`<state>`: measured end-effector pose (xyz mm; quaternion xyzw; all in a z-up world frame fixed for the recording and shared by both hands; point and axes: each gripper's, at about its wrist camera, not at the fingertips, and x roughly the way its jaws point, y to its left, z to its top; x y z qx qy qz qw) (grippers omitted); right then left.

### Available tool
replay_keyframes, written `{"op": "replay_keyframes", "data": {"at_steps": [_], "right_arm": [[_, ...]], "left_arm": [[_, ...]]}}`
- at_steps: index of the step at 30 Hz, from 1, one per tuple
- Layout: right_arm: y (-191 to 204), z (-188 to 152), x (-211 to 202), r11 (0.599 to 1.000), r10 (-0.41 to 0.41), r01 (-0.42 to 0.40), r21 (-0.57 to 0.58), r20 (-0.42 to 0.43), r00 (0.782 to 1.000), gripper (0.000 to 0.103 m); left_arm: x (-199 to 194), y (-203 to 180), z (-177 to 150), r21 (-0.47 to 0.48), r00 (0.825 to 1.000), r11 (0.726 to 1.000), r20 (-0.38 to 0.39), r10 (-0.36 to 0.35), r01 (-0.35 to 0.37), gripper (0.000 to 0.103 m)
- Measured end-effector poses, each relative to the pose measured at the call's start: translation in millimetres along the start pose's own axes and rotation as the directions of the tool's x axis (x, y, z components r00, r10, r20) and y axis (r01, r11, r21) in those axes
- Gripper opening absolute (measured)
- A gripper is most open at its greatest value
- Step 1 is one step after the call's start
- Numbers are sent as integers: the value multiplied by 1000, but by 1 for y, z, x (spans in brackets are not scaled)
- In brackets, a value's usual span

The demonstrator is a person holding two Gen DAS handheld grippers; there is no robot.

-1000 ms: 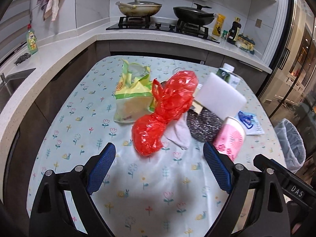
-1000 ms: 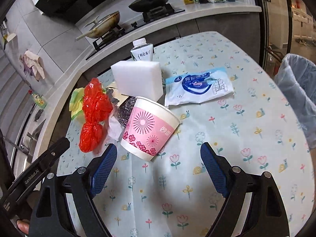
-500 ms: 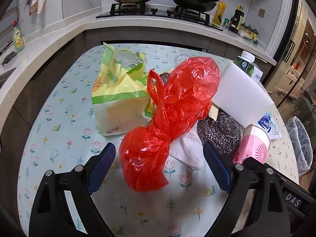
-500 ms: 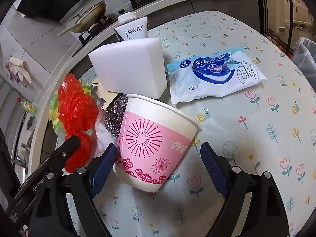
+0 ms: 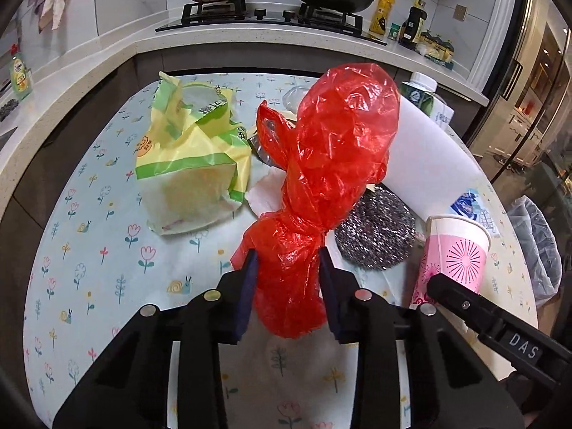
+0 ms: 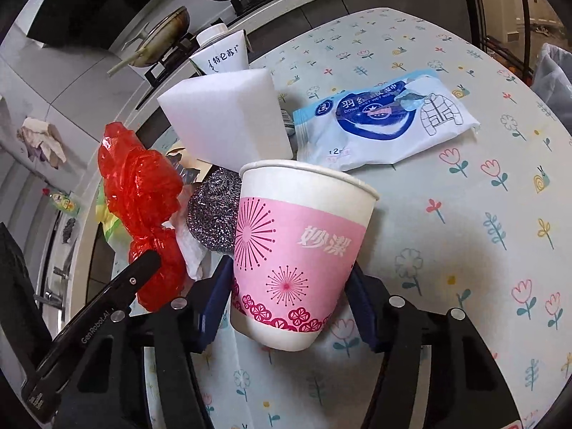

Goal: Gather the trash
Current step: 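Grasp the red plastic bag with the left gripper while the right grasps the pink cup, then carry the red bag and pink cup to the bin and open the left gripper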

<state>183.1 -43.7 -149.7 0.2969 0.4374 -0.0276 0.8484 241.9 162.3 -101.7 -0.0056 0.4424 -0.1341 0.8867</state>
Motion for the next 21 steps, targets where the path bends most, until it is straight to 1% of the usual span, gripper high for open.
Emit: {"op": "replay_keyframes", "data": {"at_steps": [6,10,14,21], "right_arm": [[-11,-5,-34,1000,-4,5,-14,53,999,57],[-17,-2,-63,1000,-4,7,-24,105,994,57],[-24,-1,-94,1000,0,4,-28,160,987,57],[-51,5,-148,1000,6,-3,-11,246,969,57]], "left_arm": [[-28,-9,-14,-28,999,999,23,-28,28,29],[-49,-24,-19,-20,998,999,48,-44,45,29],[-71,-49,-20,-3,995,997,74,-74,75,29],[-103,-102,-19,50,985,991,115,-130,125,29]]}}
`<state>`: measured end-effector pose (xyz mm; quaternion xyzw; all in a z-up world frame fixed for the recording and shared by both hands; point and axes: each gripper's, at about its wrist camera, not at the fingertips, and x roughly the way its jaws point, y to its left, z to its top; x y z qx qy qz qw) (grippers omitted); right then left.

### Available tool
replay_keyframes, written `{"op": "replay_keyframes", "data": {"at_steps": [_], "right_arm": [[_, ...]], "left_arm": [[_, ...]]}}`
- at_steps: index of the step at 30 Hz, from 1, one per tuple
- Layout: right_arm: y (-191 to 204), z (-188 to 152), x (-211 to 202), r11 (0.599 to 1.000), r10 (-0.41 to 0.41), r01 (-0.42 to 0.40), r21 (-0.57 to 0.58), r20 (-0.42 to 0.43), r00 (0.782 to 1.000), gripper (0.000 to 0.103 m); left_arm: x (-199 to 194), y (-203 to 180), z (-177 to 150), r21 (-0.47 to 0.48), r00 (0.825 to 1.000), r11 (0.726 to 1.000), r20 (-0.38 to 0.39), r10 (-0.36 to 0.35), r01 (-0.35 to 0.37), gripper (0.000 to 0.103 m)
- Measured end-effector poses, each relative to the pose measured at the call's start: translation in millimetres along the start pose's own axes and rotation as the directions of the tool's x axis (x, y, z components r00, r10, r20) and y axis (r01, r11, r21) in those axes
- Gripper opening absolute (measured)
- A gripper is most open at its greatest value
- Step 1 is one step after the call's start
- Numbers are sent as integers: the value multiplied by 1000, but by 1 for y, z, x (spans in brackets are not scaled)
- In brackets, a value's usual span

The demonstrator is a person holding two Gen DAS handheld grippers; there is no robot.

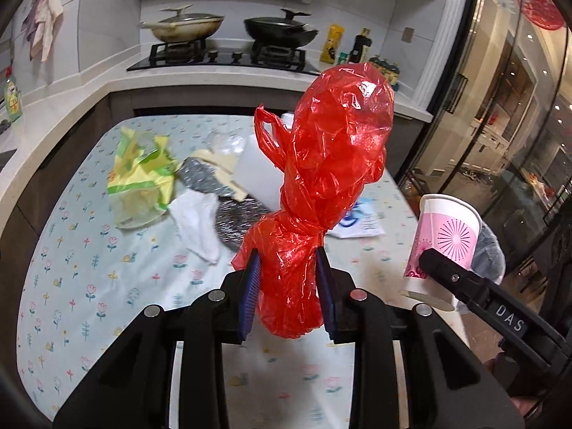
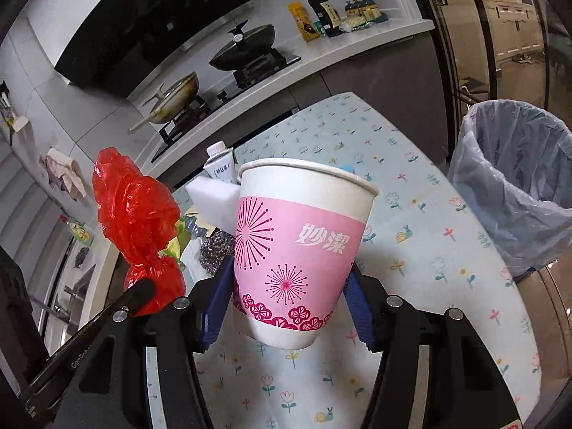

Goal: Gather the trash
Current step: 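Carry the red bag and pink cup to the bin and open the left gripper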

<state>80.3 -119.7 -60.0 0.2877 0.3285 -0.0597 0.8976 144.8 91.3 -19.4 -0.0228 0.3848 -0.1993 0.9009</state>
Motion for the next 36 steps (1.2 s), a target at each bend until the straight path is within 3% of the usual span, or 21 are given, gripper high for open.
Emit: {"op": "replay_keyframes", "data": {"at_steps": [19,36], "right_arm": [[-118,25,-103,990,-78,57,132,164,983,58],[-207,38,-138,966,-156,107,237,202,967,58]], "left_arm": [[-18,-155,-7,176,991,976,16,-136,131,29],[13,-255,-23,302,981,934,-52,-185,192,29]]}}
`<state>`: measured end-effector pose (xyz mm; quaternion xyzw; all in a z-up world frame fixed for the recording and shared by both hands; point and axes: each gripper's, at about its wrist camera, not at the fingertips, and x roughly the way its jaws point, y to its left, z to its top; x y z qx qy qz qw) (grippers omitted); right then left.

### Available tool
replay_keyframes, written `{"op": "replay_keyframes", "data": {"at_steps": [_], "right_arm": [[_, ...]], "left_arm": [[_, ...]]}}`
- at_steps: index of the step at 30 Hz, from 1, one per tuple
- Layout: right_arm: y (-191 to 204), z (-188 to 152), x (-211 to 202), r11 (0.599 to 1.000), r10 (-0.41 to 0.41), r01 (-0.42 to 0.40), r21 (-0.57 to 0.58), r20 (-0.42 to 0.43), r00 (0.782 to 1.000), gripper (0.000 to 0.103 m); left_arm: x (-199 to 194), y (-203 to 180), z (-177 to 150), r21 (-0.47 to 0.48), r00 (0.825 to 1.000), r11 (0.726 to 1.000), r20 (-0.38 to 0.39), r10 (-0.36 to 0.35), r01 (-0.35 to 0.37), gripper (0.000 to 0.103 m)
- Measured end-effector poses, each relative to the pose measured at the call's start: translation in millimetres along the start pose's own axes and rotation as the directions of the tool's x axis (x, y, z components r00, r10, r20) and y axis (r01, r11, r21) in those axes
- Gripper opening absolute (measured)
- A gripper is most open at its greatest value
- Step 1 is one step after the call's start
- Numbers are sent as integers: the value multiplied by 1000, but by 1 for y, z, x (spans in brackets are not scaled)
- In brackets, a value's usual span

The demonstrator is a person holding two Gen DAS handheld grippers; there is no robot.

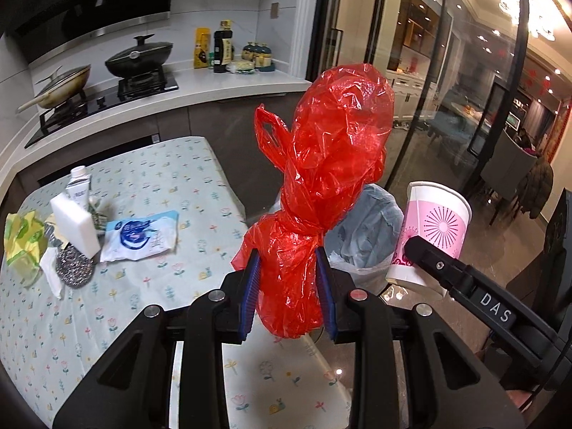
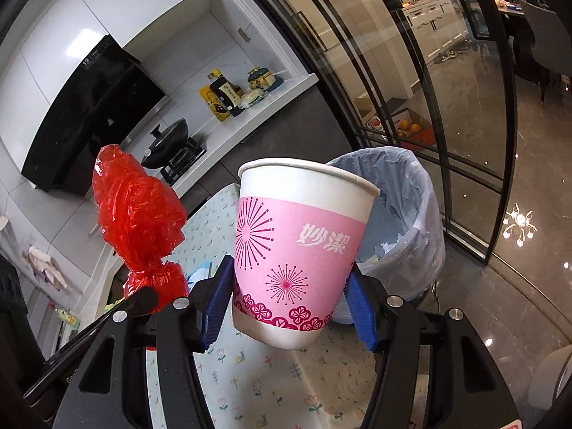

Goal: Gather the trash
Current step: 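Carry the red bag and pink cup to the bin and open the left gripper, then drop the pink cup into the bin with the right gripper, then withdraw both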

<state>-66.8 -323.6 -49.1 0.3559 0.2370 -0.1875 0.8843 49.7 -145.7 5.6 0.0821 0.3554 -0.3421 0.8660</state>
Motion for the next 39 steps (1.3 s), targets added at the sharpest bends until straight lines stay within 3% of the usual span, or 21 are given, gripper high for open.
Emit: {"op": "replay_keyframes", "data": {"at_steps": [22,24,26,29,39], "right_arm": [[-63,38,12,992,-113,110,68,37,993,58],[-67,39,15,990,-123,120,76,34,992,58],[-70,40,18,989,-130,127,81,31,991,58],[-71,41,22,988,-139,136,79,29,990,58],[-58,54,54,989,-143,142,43,5,990,61]], "left_arm": [[112,-72,30,62,985,989,-114,-126,134,31],[121,-73,32,56,984,989,-126,-126,133,35],[126,-74,34,51,984,990,-131,-123,130,52],[125,-74,36,42,989,993,-99,-110,114,67],[115,-51,39,19,996,998,-72,-57,59,74]]}}
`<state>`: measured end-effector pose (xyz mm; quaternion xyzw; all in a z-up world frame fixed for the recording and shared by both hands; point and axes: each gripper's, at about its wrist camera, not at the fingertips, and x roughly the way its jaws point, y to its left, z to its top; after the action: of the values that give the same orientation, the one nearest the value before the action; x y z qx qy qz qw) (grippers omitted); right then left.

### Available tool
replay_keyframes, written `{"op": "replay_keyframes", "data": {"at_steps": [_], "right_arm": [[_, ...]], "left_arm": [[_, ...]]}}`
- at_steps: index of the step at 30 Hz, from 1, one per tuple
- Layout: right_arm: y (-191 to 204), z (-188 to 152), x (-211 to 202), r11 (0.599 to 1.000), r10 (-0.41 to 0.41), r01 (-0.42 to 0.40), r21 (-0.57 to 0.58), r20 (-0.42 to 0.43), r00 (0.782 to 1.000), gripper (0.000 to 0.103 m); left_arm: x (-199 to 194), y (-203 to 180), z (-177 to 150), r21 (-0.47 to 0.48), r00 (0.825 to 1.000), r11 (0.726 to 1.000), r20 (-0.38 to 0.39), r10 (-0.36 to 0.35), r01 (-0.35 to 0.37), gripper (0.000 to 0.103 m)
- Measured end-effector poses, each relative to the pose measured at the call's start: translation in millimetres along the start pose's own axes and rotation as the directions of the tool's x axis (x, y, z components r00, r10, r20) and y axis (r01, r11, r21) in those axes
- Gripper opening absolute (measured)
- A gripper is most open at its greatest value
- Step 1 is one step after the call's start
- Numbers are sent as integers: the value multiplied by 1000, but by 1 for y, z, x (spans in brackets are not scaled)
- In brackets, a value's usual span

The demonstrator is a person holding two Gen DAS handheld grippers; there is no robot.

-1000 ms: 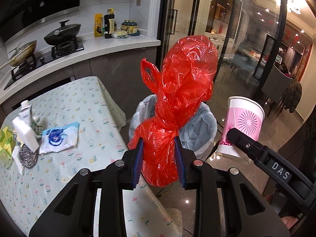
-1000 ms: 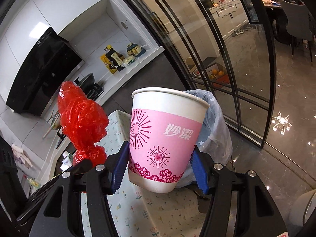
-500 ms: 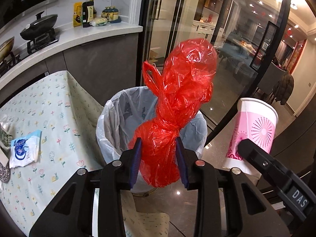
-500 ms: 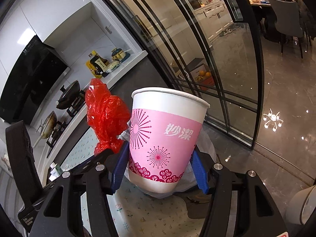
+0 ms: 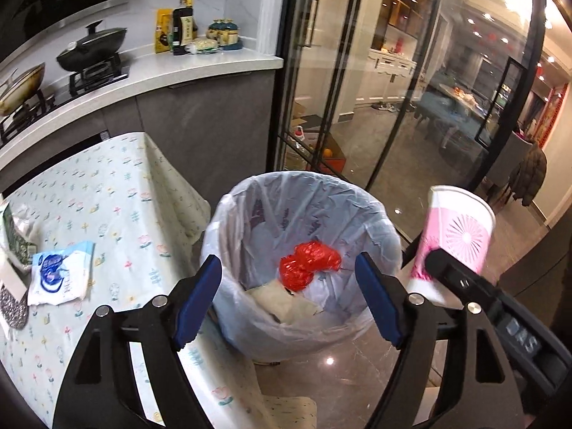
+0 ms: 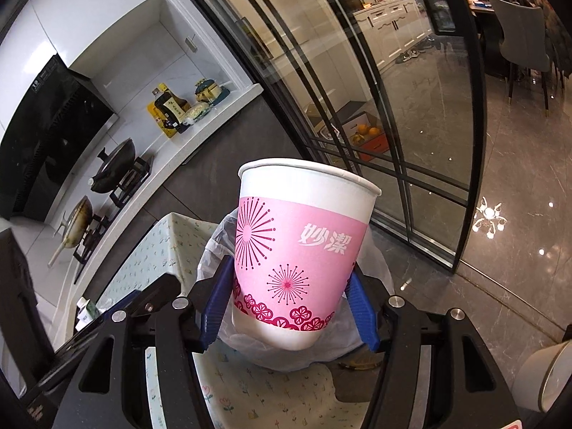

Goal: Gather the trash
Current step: 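Drop the pink cup into the bin with the right gripper, then withdraw both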

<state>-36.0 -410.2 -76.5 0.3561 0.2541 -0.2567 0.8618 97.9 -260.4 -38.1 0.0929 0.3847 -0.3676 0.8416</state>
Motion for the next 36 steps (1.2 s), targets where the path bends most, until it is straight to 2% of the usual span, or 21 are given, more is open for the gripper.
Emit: {"op": "replay_keyframes", "data": {"at_steps": [6,9,10,25,36], "right_arm": [[26,7,22,999,4,-5,-54,-24,1000,62],[37,8,21,998,-5,5,-68,1,1000,75],[40,8,19,997,0,0,-73,7,1000,76],[72,-13,-17,993,75,-74,-87,4,997,76],[124,-43,-36,977,142,-144,-159,-26,990,76]], "left_arm": [[-14,26,-3,-50,999,998,18,51,-50,75],[-21,40,-5,-80,998,995,25,61,-59,75],[-24,45,-5,-91,998,994,28,63,-60,77],[-58,83,-21,-161,993,983,57,103,-93,78],[-101,128,-43,-232,984,964,84,156,-133,79]]}}
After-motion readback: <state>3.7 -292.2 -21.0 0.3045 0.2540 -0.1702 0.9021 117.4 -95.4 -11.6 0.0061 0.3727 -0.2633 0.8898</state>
